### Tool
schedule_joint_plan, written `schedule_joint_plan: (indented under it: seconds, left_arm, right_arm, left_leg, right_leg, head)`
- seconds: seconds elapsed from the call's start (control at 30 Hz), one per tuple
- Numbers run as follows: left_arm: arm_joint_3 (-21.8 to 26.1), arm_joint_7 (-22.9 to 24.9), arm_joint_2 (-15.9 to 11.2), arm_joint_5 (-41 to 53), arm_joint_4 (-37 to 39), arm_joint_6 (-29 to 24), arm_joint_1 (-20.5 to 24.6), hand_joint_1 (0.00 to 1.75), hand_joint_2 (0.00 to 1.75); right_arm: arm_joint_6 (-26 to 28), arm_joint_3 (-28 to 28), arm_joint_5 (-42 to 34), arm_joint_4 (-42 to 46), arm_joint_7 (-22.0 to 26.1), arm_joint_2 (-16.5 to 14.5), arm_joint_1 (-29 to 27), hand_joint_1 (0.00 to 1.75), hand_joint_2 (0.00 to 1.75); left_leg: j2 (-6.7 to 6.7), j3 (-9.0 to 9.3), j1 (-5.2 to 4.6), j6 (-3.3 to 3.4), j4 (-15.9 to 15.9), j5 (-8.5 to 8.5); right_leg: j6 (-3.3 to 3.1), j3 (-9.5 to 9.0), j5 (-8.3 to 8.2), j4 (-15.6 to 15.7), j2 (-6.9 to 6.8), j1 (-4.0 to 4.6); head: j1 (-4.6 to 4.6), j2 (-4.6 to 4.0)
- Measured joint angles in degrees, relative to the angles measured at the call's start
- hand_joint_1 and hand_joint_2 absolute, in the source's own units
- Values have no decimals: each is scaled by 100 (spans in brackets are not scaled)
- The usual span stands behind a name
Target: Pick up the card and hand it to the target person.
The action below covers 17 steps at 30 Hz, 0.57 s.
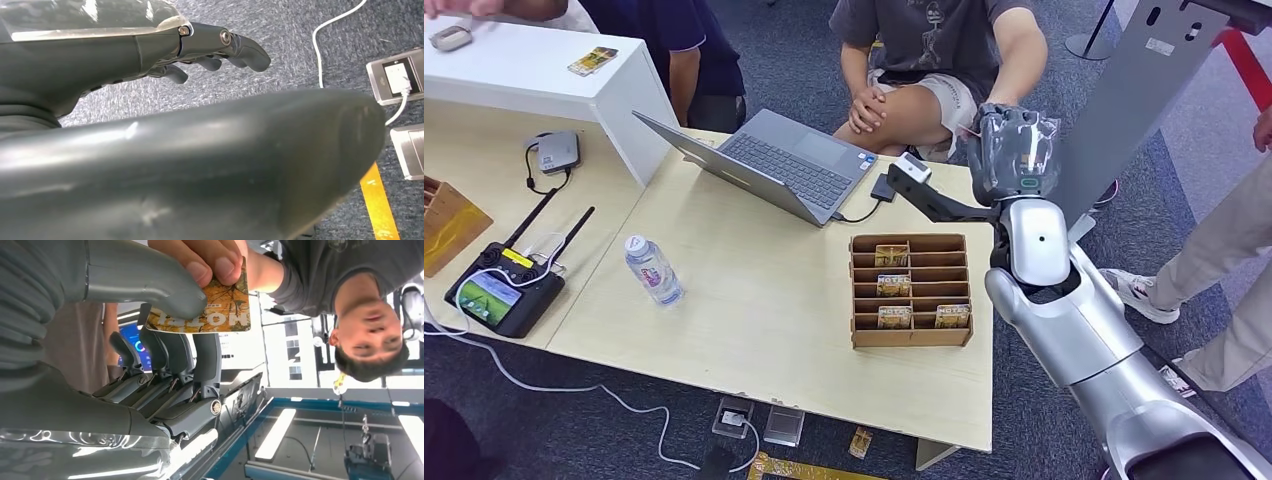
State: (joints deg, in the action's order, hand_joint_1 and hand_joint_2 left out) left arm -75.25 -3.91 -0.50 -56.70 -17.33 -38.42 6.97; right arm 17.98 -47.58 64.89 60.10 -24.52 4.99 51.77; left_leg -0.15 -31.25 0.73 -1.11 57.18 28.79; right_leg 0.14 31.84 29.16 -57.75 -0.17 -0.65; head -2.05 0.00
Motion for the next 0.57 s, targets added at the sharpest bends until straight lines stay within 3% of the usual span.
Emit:
schedule_joint_plan:
  seconds: [0.03, 0.1, 0.57]
  left_arm:
    - [1, 2, -1, -7, 0, -8, 0, 0, 0]
    - [2, 2, -3, -18, 0, -20, 0, 0, 0]
    - [4, -1, -3, -92, 0, -48, -3, 0, 0]
  right_arm:
    - [4, -21, 2, -94, 4, -35, 20, 28, 175]
    - [9, -62, 3, -259, 9, -101, 40, 0, 175]
    - [445, -282, -182, -873, 5, -327, 61, 0, 175]
  left_leg:
    - [0, 0, 0, 0, 0, 0]
    - [-1, 0, 0, 0, 0, 0]
    - [0, 1, 0, 0, 0, 0]
  right_leg:
    - [0, 0, 0, 0, 0, 0]
    - [0, 0, 0, 0, -1, 0]
    - [0, 1, 0, 0, 0, 0]
  head:
    - [-2, 0]
    - [-3, 0]
    - [-2, 0]
